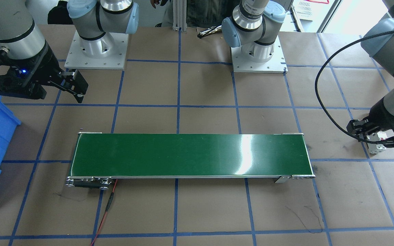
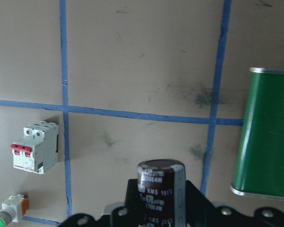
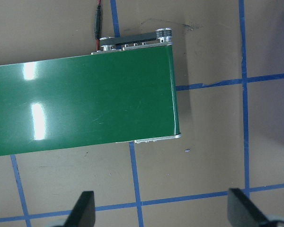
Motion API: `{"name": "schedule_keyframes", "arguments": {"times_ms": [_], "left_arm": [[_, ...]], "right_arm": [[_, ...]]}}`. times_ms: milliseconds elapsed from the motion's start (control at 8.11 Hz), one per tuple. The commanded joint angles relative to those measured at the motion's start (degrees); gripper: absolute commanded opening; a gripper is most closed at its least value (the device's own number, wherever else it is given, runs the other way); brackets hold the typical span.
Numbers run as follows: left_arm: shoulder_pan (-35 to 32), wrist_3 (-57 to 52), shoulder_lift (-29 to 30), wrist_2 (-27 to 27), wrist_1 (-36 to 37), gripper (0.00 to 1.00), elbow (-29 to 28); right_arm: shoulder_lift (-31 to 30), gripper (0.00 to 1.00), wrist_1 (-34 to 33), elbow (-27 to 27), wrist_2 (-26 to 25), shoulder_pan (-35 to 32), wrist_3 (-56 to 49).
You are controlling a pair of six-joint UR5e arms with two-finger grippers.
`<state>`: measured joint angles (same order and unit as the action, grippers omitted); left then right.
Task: Move capacitor from left to right
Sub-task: 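Carry the capacitor with the left gripper over the conveyor's near end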
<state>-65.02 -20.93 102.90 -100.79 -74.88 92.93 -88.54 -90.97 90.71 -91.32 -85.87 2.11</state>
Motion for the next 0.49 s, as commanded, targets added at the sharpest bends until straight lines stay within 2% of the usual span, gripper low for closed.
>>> {"name": "schedule_keyframes", "arguments": {"times_ms": [0, 247, 370], "left_arm": [[-8.16, 9.9, 0.02, -0.29, -4.56, 0.34, -0.03], [-10.91, 15.19, 0.98, 0.23, -4.75, 0.34, -0.03], [-11.7, 17.57, 0.99, 0.67, -4.66, 0.27, -0.03]], "right_arm": [[0.04, 1.0, 0.0, 0.08, 0.0, 0.0, 0.0], [-0.05, 1.0, 0.0, 0.09, 0.0, 0.26, 0.0], [0.04, 1.0, 0.0, 0.09, 0.0, 0.44, -0.09]]}}
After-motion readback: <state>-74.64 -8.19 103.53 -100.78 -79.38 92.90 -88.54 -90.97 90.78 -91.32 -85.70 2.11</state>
